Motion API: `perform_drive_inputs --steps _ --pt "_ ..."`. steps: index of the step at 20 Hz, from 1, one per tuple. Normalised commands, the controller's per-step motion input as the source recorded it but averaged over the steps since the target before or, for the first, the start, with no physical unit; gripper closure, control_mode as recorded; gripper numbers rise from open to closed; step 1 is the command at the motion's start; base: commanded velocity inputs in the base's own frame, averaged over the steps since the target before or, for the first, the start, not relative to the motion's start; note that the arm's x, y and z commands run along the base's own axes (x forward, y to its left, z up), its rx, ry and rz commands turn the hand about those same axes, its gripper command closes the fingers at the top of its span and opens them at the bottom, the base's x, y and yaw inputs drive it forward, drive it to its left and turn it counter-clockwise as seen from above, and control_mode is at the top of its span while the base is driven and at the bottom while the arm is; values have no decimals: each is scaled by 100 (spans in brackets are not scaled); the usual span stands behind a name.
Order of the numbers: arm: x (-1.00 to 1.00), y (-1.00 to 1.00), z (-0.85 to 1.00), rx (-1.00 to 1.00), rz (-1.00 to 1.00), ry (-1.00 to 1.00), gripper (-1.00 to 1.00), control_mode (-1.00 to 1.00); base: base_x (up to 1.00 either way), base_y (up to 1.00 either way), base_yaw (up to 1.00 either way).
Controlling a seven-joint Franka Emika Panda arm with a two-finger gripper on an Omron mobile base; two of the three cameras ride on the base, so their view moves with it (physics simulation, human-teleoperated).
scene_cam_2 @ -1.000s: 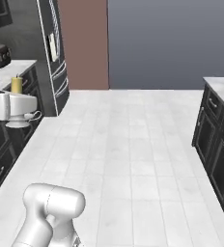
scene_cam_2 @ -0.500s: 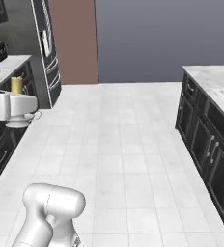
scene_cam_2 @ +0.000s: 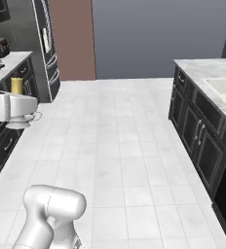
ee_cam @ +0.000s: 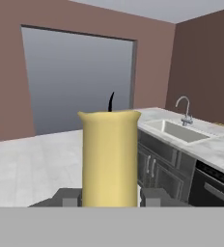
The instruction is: Get the candle and the liquor from the cabinet and move them to the dining counter.
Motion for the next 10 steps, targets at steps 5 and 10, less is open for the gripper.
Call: perform_drive_inputs --steps 5,10 --pt "0 0 0 0 0 0 100 100 -68 -14 0" --pt "0 0 0 0 0 0 100 100 -74 -25 0"
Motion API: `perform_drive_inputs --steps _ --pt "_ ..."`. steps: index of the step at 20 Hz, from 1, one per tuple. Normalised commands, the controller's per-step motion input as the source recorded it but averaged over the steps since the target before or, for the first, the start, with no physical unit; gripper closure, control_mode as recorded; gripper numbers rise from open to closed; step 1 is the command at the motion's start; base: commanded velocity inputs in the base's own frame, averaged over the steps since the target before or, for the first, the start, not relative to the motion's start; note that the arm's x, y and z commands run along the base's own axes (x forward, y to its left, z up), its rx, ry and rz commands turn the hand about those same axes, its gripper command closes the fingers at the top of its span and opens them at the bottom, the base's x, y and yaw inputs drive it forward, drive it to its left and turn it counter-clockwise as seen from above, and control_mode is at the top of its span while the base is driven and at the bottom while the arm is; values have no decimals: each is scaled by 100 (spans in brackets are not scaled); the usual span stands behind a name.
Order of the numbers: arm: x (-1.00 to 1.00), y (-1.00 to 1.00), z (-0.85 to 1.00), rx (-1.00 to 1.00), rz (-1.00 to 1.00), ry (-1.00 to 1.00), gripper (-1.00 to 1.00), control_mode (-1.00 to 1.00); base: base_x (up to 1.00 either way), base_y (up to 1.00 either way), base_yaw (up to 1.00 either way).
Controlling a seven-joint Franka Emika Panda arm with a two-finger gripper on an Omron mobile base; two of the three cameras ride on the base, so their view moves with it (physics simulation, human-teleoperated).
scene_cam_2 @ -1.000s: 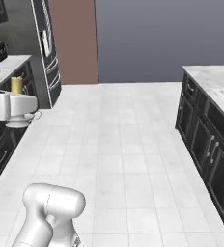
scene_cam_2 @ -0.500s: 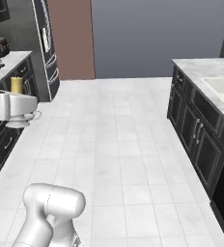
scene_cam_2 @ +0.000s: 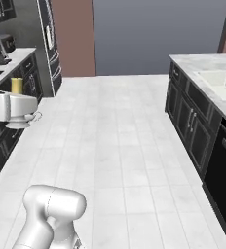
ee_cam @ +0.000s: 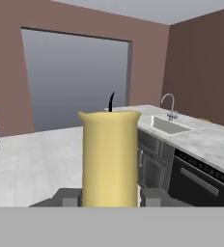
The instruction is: Get the candle and the liquor from the cabinet and move them to the dining counter.
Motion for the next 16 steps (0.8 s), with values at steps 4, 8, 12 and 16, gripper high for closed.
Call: perform_drive_inputs --steps 4,8,12,16 --pt "0 0 0 0 0 0 100 100 -58 -51 0" --pt "0 0 0 0 0 0 100 100 -19 -81 2" --pt "0 0 0 0 0 0 100 100 -1 -81 3" --pt "0 0 0 0 0 0 100 100 0 -80 3"
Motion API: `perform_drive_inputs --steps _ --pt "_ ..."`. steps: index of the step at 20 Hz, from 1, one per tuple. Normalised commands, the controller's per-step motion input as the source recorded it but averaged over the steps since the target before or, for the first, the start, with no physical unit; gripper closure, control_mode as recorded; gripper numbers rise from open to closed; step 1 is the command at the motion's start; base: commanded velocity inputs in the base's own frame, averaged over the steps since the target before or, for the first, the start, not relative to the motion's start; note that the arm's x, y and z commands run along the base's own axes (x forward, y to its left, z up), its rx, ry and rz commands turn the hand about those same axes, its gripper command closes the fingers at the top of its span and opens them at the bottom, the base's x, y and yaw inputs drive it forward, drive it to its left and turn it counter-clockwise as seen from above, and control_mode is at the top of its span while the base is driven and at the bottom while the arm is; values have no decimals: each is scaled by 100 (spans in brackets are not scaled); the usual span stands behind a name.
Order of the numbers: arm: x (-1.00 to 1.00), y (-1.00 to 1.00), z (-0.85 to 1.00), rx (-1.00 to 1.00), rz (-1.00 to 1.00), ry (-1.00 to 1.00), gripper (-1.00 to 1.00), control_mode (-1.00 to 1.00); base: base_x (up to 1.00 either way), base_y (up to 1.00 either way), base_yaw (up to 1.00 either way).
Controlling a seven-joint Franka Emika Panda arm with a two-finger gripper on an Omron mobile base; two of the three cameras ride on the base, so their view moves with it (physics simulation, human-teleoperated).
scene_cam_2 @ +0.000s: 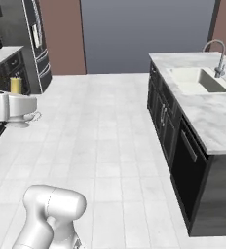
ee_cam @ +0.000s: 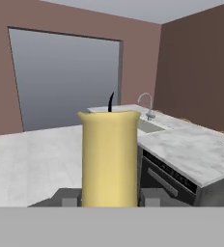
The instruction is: Get the candle and the liquor from the cabinet and move them to the dining counter.
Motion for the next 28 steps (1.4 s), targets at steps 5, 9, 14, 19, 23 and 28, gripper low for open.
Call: perform_drive_inputs --steps 5,9,14,19,23,28 --pt "0 0 0 0 0 0 100 100 0 -81 2" --pt "0 0 0 0 0 0 100 100 0 -84 1" --pt "0 0 0 0 0 0 100 100 0 -85 0" --pt "0 0 0 0 0 0 100 100 0 -85 0" --pt "0 0 0 0 0 0 100 100 0 -84 0" --pt "0 0 0 0 0 0 100 100 0 -84 0"
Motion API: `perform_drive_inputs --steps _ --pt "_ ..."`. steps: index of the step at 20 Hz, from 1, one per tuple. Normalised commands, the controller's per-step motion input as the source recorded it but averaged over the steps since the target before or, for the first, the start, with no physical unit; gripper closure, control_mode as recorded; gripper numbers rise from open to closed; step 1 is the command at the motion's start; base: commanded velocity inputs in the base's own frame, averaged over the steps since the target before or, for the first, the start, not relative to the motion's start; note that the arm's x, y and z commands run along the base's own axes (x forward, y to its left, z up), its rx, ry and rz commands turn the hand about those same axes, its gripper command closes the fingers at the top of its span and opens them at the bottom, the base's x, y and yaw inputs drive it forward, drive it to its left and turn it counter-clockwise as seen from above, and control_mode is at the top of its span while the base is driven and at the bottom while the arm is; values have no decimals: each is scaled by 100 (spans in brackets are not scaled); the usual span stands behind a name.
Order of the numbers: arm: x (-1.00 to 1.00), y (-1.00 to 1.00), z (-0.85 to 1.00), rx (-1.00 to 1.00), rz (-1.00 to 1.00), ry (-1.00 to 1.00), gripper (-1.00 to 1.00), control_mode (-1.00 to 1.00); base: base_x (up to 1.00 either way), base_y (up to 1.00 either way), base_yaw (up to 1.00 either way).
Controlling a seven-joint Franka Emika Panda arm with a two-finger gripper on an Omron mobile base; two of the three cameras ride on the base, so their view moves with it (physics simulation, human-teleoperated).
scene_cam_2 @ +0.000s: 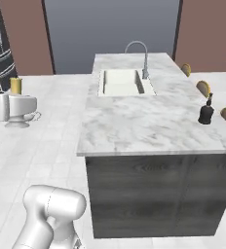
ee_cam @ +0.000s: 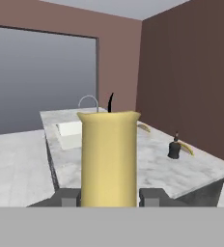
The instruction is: Get the candle and the liquor from the cabinet and move them to the dining counter.
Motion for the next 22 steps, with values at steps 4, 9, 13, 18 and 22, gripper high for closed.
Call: perform_drive_inputs --steps 4,9,13,18,22 --pt "0 0 0 0 0 0 100 100 0 -84 0" --pt "0 0 0 0 0 0 100 100 0 -84 0" --pt "0 0 0 0 0 0 100 100 0 -84 0" --pt "0 0 0 0 0 0 100 100 0 -85 0" --pt "0 0 0 0 0 0 100 100 0 -84 0"
